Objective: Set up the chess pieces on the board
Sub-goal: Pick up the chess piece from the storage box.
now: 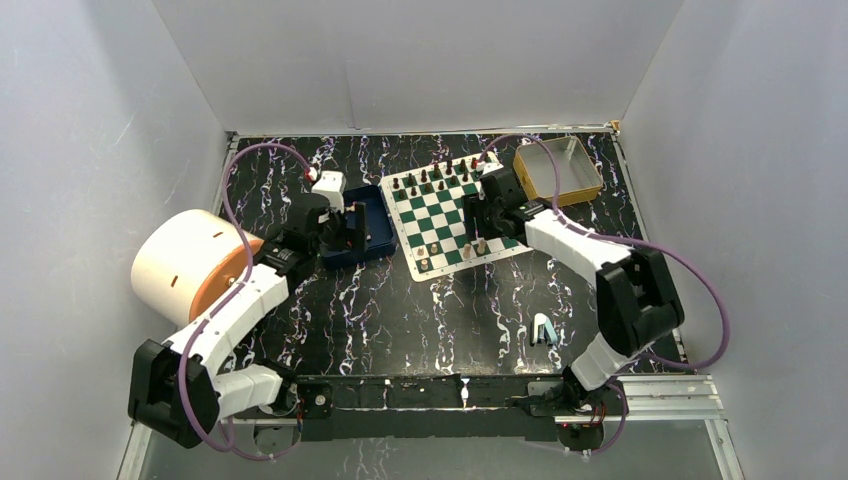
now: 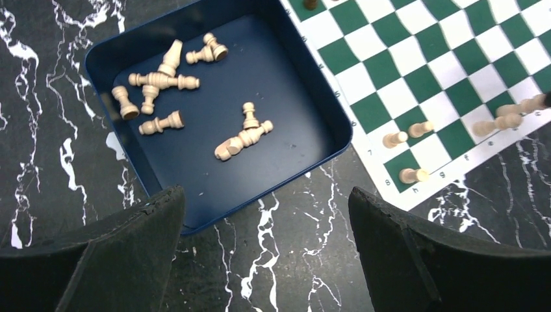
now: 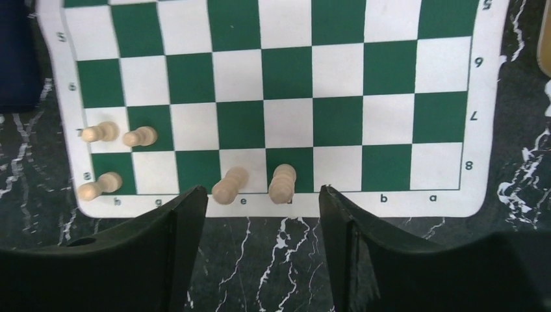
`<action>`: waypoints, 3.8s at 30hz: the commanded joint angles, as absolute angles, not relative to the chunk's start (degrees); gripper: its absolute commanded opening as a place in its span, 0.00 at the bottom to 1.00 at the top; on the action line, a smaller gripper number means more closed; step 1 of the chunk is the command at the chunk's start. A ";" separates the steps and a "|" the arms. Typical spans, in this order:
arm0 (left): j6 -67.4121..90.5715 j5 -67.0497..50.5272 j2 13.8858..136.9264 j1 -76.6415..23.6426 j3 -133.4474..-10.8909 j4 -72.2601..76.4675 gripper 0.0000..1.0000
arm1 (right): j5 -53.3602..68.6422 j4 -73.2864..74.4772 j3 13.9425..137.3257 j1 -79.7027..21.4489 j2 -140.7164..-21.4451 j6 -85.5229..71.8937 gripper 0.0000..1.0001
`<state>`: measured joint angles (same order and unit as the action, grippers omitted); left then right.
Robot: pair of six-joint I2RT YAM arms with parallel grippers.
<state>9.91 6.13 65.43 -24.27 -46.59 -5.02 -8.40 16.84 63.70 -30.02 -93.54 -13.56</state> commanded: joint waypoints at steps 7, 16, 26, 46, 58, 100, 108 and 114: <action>11.67 9.89 76.71 -24.35 -57.29 -14.14 0.75 | -3.87 12.89 63.05 -29.97 -77.93 -13.92 0.99; 5.23 16.88 90.43 -23.78 -69.90 -18.85 0.52 | 1.86 11.02 58.92 -29.97 -68.88 -14.93 0.99; -13.31 10.65 100.61 -21.73 -74.92 -15.59 0.27 | 5.33 8.21 55.77 -29.97 -63.17 -15.32 0.99; -41.83 3.83 111.31 -16.23 -82.07 -22.21 0.27 | 3.00 9.49 56.43 -29.97 -60.56 -15.62 0.99; -44.69 2.13 114.91 -16.00 -83.72 -23.64 0.27 | 1.68 9.58 57.31 -29.97 -60.12 -15.47 0.99; -28.52 -12.69 107.77 -16.33 -90.83 -25.41 0.00 | 0.39 9.43 54.30 -29.97 -60.85 -18.27 0.99; -19.21 -13.74 103.77 -16.28 -91.25 -22.76 0.00 | 2.96 8.61 52.83 -29.96 -61.35 -19.24 0.99; -8.67 -12.21 98.84 -16.22 -87.64 -18.42 0.00 | 7.21 5.62 52.70 -29.97 -63.61 -20.81 0.97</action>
<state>-17.65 -12.01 105.32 -16.23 -89.36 -21.43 3.29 11.07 52.62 -30.02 -62.41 -18.96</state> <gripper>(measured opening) 0.105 0.981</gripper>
